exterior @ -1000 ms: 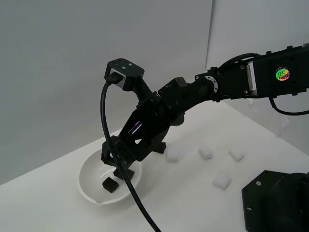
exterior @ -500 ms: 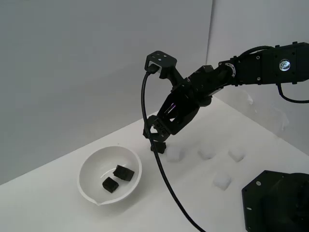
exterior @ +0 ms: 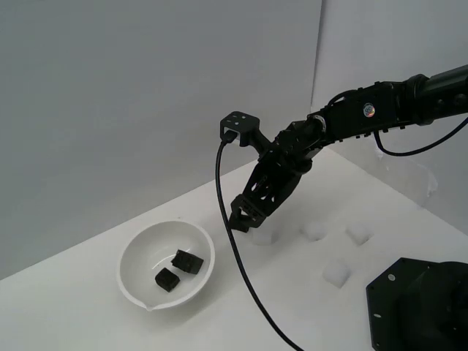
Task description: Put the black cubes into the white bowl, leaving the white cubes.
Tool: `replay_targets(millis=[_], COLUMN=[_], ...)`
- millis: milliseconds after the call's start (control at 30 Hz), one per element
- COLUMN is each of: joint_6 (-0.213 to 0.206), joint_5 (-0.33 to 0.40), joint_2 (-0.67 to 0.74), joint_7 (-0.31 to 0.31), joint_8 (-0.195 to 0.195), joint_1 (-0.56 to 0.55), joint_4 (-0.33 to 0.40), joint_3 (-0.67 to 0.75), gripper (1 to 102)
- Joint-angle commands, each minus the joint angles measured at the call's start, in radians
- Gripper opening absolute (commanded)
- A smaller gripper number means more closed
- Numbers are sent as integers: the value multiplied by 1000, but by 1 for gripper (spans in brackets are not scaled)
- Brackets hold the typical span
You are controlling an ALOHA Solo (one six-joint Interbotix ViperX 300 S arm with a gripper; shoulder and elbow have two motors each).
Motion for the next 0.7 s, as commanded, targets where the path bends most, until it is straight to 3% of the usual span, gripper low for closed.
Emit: replay_targets(millis=[0, 267, 667], joint_6=[-2, -3, -2], joint_5=[0, -17, -67], joint_2=[6, -46, -95], joint_7=[8, 3, 3], joint_8=[20, 46, 49], joint_1=[-6, -11, -23], joint_4=[5, -12, -61], joint_3=[11, -41, -94], gripper=[100, 100, 100])
